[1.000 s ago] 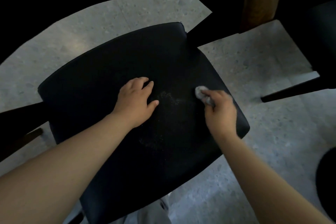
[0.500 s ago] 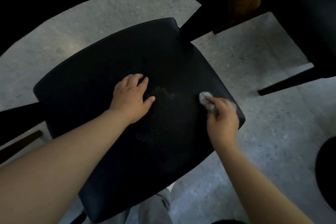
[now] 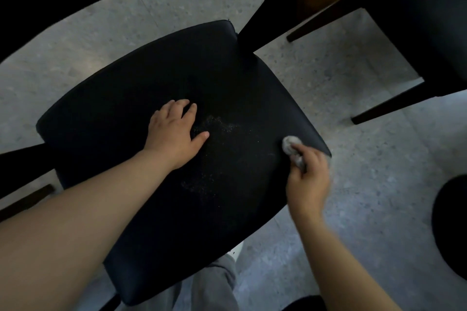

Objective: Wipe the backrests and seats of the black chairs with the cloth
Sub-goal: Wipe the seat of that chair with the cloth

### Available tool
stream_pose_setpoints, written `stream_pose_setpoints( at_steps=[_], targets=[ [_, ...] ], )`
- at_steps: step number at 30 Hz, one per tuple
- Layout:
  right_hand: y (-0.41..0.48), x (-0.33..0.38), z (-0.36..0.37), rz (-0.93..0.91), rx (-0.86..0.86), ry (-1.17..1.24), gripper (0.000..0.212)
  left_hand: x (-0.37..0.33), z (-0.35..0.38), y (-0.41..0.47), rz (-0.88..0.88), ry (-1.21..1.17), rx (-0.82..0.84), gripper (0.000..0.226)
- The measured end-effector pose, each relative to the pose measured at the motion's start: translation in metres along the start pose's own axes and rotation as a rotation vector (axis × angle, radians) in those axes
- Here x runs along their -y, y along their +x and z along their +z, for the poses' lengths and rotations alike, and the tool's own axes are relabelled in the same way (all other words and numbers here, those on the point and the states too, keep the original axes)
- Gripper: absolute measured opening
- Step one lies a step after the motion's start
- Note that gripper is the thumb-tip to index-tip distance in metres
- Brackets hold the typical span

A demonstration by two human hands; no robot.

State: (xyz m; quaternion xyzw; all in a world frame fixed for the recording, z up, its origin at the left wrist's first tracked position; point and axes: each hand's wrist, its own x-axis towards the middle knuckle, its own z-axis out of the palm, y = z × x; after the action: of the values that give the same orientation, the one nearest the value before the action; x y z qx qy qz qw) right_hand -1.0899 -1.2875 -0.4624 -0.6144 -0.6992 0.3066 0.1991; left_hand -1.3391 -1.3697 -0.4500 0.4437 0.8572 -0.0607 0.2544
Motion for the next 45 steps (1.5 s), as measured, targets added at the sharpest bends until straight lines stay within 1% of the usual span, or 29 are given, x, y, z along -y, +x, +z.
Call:
stream_pose_setpoints(
  at_steps=[3,5,6,8,10,11,13,14,16,18,20,22,25,27,29,31,33,37,39,42,45],
  targets=[
    [-0.034,0.002,-0.007,-0.032,0.134,0.091,0.028,-0.001,-0.001,0.0,-0.002,0.01,0.02,0.077],
    [-0.031,0.001,-0.016,-0.041,0.22,0.127,0.027,-0.001,-0.002,0.0,0.0,0.024,0.021,0.077],
    [-0.023,-0.001,-0.02,-0.044,0.212,0.115,0.028,-0.001,-0.002,0.0,0.004,0.033,0.02,0.077],
    [0.002,-0.01,-0.028,-0.006,0.089,0.067,0.028,-0.001,-0.001,-0.001,0.007,0.041,0.01,0.077],
    [0.019,-0.017,-0.026,0.105,-0.022,0.044,0.028,-0.002,-0.001,-0.002,0.005,0.046,0.002,0.077],
    [0.016,-0.015,-0.019,0.148,-0.046,0.031,0.029,-0.002,0.0,-0.002,0.003,0.046,0.002,0.078],
    [-0.009,-0.005,-0.004,0.162,-0.043,0.016,0.031,-0.002,0.0,-0.001,0.0,0.042,0.005,0.078],
    [-0.024,0.003,0.002,0.15,-0.015,0.034,0.031,-0.001,0.0,-0.001,0.0,0.04,0.01,0.078],
    [-0.046,0.012,0.002,0.114,0.095,0.095,0.028,-0.002,-0.001,-0.002,0.001,0.032,0.02,0.078],
    [-0.044,0.015,-0.011,0.082,0.181,0.162,0.024,-0.004,-0.001,-0.001,0.0,0.03,0.021,0.078],
    [-0.018,0.02,-0.022,0.018,0.152,0.138,0.024,-0.005,-0.002,-0.002,-0.003,0.034,0.023,0.078],
    [0.023,0.026,-0.023,-0.032,0.104,0.042,0.027,-0.004,-0.001,-0.002,0.004,0.043,0.028,0.079],
    [0.06,0.028,-0.008,-0.044,0.143,-0.093,0.026,-0.003,0.001,-0.002,0.014,0.046,0.027,0.078],
    [0.05,0.025,0.001,-0.094,0.194,-0.143,0.024,-0.003,0.001,-0.002,0.011,0.041,0.018,0.078],
    [0.021,0.019,0.004,-0.165,0.251,-0.146,0.027,-0.002,0.0,-0.001,0.015,0.043,0.025,0.077],
    [-0.001,0.02,-0.002,-0.185,0.331,-0.071,0.026,-0.001,-0.001,-0.001,0.025,0.044,0.037,0.077],
    [0.001,0.028,-0.007,-0.211,0.358,0.005,0.024,0.0,0.0,-0.001,0.026,0.034,0.038,0.077],
    [0.067,0.062,0.005,-0.246,0.234,-0.024,0.03,-0.001,0.002,-0.001,0.014,0.018,0.032,0.079],
    [0.111,0.079,0.022,-0.295,0.215,-0.044,0.03,0.0,0.001,-0.001,0.019,0.017,0.043,0.078],
    [0.158,0.094,0.054,-0.368,0.269,-0.13,0.031,0.0,0.002,-0.002,0.025,-0.006,0.035,0.078],
    [0.167,0.094,0.076,-0.342,0.336,-0.179,0.035,0.0,0.001,-0.004,0.027,-0.027,0.032,0.077]
  ],
)
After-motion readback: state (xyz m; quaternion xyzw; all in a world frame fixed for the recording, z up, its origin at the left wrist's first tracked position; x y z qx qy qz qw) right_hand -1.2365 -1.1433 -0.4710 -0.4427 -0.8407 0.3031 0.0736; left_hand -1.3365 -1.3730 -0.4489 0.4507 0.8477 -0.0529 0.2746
